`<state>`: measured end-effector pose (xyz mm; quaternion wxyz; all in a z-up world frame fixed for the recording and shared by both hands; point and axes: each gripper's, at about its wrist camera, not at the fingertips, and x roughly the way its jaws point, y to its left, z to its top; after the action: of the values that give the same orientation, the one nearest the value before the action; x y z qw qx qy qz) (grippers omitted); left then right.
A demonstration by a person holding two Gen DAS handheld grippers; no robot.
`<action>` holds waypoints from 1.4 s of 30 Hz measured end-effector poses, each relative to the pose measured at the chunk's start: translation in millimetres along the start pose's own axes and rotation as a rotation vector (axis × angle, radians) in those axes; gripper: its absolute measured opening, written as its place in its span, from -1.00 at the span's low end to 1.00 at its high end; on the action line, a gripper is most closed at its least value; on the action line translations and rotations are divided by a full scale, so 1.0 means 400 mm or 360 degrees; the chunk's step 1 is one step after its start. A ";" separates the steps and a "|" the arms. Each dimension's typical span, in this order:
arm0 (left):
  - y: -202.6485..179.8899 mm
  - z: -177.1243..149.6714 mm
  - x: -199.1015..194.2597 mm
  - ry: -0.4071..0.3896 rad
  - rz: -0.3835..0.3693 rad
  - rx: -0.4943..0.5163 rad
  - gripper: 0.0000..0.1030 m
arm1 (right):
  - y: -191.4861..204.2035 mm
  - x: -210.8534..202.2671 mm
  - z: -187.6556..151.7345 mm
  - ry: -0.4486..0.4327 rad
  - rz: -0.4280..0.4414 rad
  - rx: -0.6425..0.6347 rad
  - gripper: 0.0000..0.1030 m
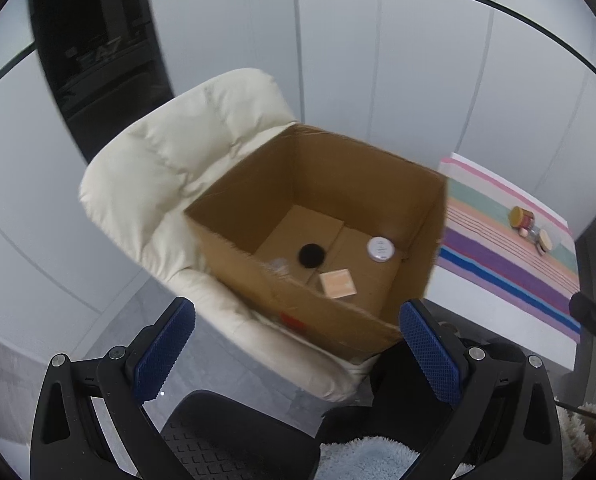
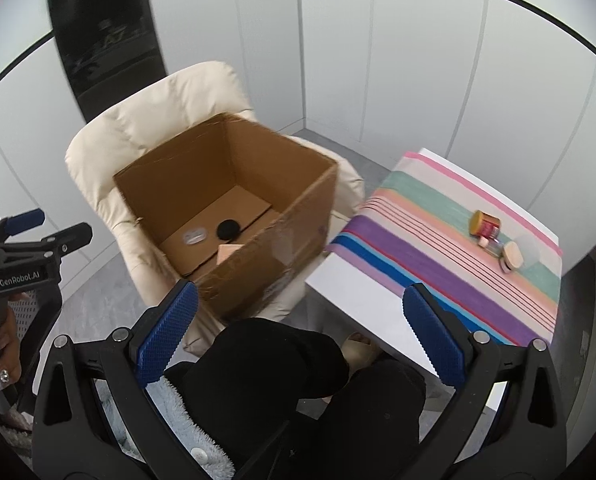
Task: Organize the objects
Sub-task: 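Withdraw both tools from the box back toward the striped table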
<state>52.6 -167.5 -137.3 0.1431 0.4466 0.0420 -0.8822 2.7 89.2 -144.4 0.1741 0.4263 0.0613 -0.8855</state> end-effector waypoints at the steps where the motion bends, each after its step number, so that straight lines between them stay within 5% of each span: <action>1: -0.021 0.003 0.002 -0.0007 -0.0021 0.0032 0.99 | -0.014 -0.005 -0.003 -0.0005 -0.0018 0.0019 1.00; 15: -0.356 0.022 0.031 -0.0012 -0.0304 0.0462 0.99 | -0.311 -0.104 -0.120 -0.0034 -0.0341 0.0433 1.00; 26: -0.566 0.028 0.050 0.0026 -0.0500 0.0625 0.99 | -0.531 -0.169 -0.242 -0.0036 -0.0540 0.0741 1.00; 30: -0.616 0.021 0.073 0.0105 -0.0519 0.0575 0.99 | -0.599 -0.157 -0.268 -0.0036 -0.0555 0.0822 1.00; 35: -0.695 0.010 0.167 0.0199 -0.0629 0.0313 0.99 | -0.687 -0.108 -0.282 -0.0023 -0.0548 0.0876 1.00; 42: -0.885 0.101 0.338 0.0262 -0.0623 0.0301 0.98 | -0.841 0.027 -0.272 -0.0006 -0.0578 0.0826 1.00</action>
<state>-157.1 133.6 -240.3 -0.0773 0.5118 0.0565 -0.8538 -45.1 427.9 -234.7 -0.1013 0.4370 -0.0920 -0.8890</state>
